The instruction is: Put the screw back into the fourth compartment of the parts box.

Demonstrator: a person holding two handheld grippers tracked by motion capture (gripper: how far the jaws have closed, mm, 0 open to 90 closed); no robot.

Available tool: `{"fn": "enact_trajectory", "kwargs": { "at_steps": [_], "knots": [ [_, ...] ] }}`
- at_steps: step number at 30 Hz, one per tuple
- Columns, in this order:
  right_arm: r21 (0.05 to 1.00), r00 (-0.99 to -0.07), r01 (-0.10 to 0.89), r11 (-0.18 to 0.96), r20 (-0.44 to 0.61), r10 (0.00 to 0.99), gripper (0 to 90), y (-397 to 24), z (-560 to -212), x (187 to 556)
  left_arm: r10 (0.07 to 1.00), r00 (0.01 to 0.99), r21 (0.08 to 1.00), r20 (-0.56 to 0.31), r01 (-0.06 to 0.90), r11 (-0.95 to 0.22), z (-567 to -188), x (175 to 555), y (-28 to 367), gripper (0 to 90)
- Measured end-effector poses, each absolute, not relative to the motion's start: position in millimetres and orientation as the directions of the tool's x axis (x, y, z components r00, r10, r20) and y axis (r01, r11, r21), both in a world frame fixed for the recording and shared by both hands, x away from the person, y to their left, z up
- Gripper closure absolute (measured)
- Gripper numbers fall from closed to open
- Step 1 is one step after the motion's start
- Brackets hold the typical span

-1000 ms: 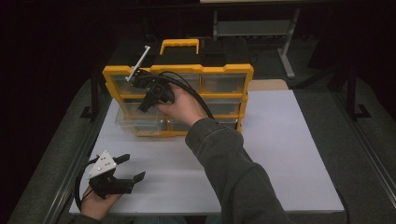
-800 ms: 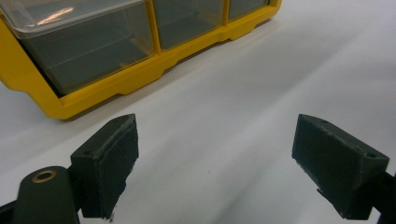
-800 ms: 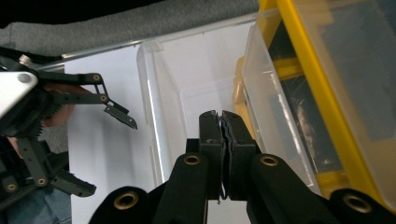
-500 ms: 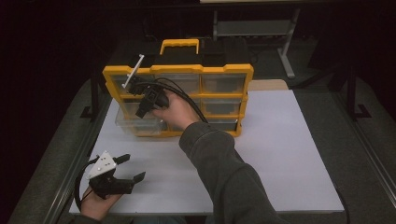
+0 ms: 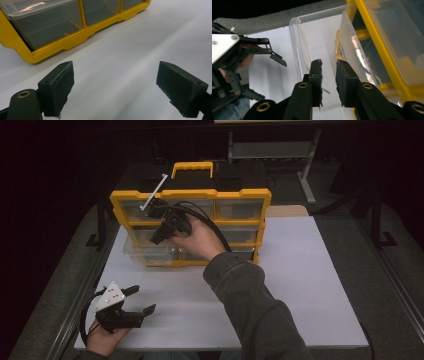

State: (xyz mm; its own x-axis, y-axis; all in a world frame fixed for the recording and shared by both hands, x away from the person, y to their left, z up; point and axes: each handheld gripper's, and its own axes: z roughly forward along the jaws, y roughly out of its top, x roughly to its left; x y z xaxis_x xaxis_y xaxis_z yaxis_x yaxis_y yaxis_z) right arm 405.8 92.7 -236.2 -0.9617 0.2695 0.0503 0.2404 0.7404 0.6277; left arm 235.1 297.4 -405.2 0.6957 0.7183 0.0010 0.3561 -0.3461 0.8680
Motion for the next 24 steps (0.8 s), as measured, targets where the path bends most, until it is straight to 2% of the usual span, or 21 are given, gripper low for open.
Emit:
{"fn": "enact_trajectory", "kwargs": {
  "at_steps": [10,18,23,24],
  "knots": [
    [0.671,-0.948,0.256,0.696,0.033,0.317,66.8,39.7,-234.5,394.5,0.72,0.694,0.865,0.014,0.353,-0.356,-406.3,236.3,297.8,14.3],
    [0.685,-0.939,0.271,0.677,0.033,0.343,63.6,11.4,-240.5,389.5,0.721,0.693,0.869,0.009,0.351,-0.349,-407.0,236.6,296.2,14.3],
    [0.686,-0.936,0.278,0.673,0.038,0.349,62.7,7.6,-241.8,388.4,0.725,0.689,0.87,0.003,0.356,-0.342,-407.3,236.9,296.6,14.4],
    [0.69,-0.925,0.297,0.66,0.039,0.377,59.3,-13.4,-254.8,383.0,0.723,0.691,0.868,0.01,0.353,-0.349,-407.0,236.7,296.8,14.3]
  ]
}}
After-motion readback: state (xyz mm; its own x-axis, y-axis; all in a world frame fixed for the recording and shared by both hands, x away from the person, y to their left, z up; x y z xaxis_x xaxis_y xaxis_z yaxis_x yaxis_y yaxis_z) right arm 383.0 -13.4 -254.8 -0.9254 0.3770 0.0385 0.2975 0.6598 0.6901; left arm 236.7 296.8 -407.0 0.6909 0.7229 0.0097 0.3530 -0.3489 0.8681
